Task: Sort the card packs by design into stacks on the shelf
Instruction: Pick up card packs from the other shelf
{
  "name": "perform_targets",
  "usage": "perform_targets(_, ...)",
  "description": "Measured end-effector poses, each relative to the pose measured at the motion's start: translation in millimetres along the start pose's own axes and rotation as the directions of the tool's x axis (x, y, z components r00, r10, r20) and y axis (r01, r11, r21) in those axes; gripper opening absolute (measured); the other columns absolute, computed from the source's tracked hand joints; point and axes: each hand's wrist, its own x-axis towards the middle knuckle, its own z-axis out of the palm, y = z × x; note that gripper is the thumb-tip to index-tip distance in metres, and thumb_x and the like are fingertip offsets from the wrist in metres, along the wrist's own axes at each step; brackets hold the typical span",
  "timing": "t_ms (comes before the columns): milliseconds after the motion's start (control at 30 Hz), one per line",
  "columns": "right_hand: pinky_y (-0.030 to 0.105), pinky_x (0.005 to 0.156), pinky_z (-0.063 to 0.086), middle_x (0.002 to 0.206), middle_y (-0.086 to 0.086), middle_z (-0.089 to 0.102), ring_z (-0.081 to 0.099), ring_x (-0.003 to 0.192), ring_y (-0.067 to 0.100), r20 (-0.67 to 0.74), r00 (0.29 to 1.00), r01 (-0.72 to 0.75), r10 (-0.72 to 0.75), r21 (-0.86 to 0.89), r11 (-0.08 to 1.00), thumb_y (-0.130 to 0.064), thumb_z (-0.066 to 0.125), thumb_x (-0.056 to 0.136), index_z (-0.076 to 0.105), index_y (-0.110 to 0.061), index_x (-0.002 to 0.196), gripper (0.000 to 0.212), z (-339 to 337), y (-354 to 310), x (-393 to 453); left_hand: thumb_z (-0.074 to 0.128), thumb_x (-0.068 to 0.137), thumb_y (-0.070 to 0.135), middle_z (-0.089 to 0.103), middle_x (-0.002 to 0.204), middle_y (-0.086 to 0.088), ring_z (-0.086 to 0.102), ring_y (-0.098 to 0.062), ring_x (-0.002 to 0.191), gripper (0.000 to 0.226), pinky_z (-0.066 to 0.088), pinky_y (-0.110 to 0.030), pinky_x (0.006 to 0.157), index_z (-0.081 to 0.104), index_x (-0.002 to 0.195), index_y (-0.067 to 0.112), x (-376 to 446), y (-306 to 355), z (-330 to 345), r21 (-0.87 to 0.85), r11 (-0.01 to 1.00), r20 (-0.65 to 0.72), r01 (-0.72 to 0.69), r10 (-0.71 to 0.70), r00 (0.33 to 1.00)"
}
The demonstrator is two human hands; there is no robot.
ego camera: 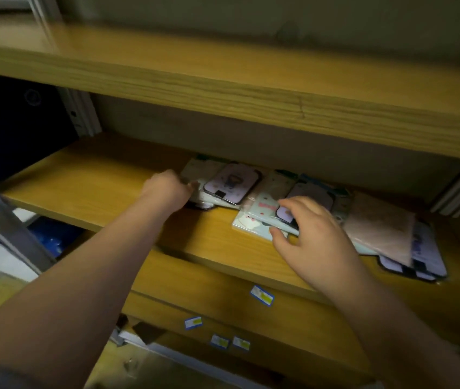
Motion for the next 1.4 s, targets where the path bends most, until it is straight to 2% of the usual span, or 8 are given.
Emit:
perform_targets(300, 0.035, 0.102, 0.043, 0.136, -0.005, 0.055, 0.048, 0.124, 0.015, 0.032, 0.996, -0.085, 0.086, -0.030, 0.996, -0.039, 0.058, 0.095, 0.054, -0.021, 0.138, 0.047, 13.4, -6.8, 1.1, 0.076, 0.086, 0.027, 0.065, 0.114, -0.013, 0.063, -0.030, 0.099, 0.052, 0.053, -0.043, 0.082, 0.055, 0.131, 0.010, 16.2, -14.0, -9.6, -0.685, 0.723, 0.142, 0.091, 0.010, 0.990)
perform_targets(400, 0.035, 0.102, 0.043, 0.136, -0.005, 0.054, 0.047, 0.126, 0.014, 0.033, 0.995, -0.089, 0.091, -0.049, 0.995, -0.040, 0.058, 0.095, 0.053, -0.022, 0.139, 0.047, 15.4, -7.7, 0.8, 0.065, 0.093, 0.012, 0.059, 0.098, -0.009, 0.061, -0.025, 0.087, 0.026, 0.055, -0.037, 0.062, 0.053, 0.115, 0.016, 16.3, -12.8, -19.3, -0.831, 0.549, 0.118, 0.090, 0.015, 0.993)
perform_targets(700, 0.039, 0.085, 0.047, 0.115, 0.009, 0.063, 0.057, 0.104, 0.029, -0.085, 0.933, -0.360, 0.350, -0.200, 0.911, -0.055, 0.047, 0.093, 0.060, -0.018, 0.124, 0.050, 2.0, 19.5, -1.9, 0.055, 0.085, 0.038, 0.066, 0.104, -0.012, 0.066, -0.036, 0.089, 0.040, 0.060, -0.053, 0.075, 0.058, 0.120, 0.017, -1.5, -51.2, -43.1, -0.428, 0.874, -0.365, -0.233, 0.069, 0.928)
perform_targets(1000, 0.034, 0.078, 0.043, 0.118, 0.014, 0.064, 0.060, 0.107, 0.031, 0.064, 0.818, -0.496, 0.571, -0.422, 0.759, -0.080, 0.033, 0.087, 0.056, -0.009, 0.126, 0.084, 7.8, 22.5, 40.5, 0.064, 0.093, 0.031, 0.073, 0.093, 0.008, 0.072, -0.011, 0.079, 0.006, 0.056, -0.027, 0.055, 0.062, 0.094, 0.036, -51.2, -22.2, -20.7, -0.851, 0.487, -0.141, -0.198, 0.153, 0.978)
perform_targets(1133, 0.035, 0.087, 0.045, 0.132, 0.014, 0.058, 0.056, 0.118, 0.031, 0.124, 0.782, -0.561, 0.611, -0.288, 0.776, -0.087, 0.049, 0.074, 0.050, -0.010, 0.138, 0.100, 10.8, 22.8, 51.1, 0.062, 0.097, 0.028, 0.075, 0.094, 0.009, 0.073, -0.010, 0.082, 0.003, 0.058, -0.031, 0.063, 0.063, 0.100, 0.030, -70.2, -6.6, -11.1, -0.851, 0.490, -0.098, -0.191, 0.209, 0.973)
perform_targets(1233, 0.028, 0.074, 0.044, 0.109, 0.008, 0.067, 0.065, 0.100, 0.026, 0.168, 0.760, -0.637, 0.627, 0.004, 0.771, -0.070, 0.069, 0.075, 0.067, -0.018, 0.106, 0.060, 7.7, 31.8, 50.0, 0.063, 0.097, 0.023, 0.077, 0.088, 0.005, 0.075, -0.015, 0.079, 0.005, 0.058, -0.027, 0.058, 0.062, 0.102, 0.021, -79.0, -0.7, -7.3, -0.917, 0.392, 0.005, -0.080, 0.211, 0.977)
perform_targets(1300, 0.025, 0.059, 0.044, 0.084, 0.003, 0.061, 0.060, 0.072, 0.017, 0.176, 0.730, -0.678, 0.660, 0.300, 0.671, -0.044, 0.076, 0.084, 0.063, -0.018, 0.080, 0.029, 5.1, 37.3, 47.0, 0.064, 0.096, 0.021, 0.078, 0.090, 0.000, 0.075, -0.017, 0.082, 0.009, 0.057, -0.026, 0.057, 0.062, 0.104, 0.017, -84.1, 0.7, -6.0, -0.950, 0.311, 0.088, 0.020, 0.206, 0.975)
perform_targets(1400, 0.020, 0.042, 0.035, 0.075, 0.001, 0.056, 0.044, 0.057, 0.010, 0.327, 0.606, -0.765, 0.726, 0.491, 0.417, -0.026, 0.070, 0.091, 0.062, -0.016, 0.084, 0.015, -5.7, 48.9, 44.0, 0.065, 0.095, 0.014, 0.076, 0.104, -0.011, 0.075, -0.024, 0.089, 0.012, 0.058, -0.029, 0.058, 0.059, 0.106, 0.013, -90.0, 2.2, -4.3, -0.962, 0.238, 0.182, 0.133, 0.199, 0.963)
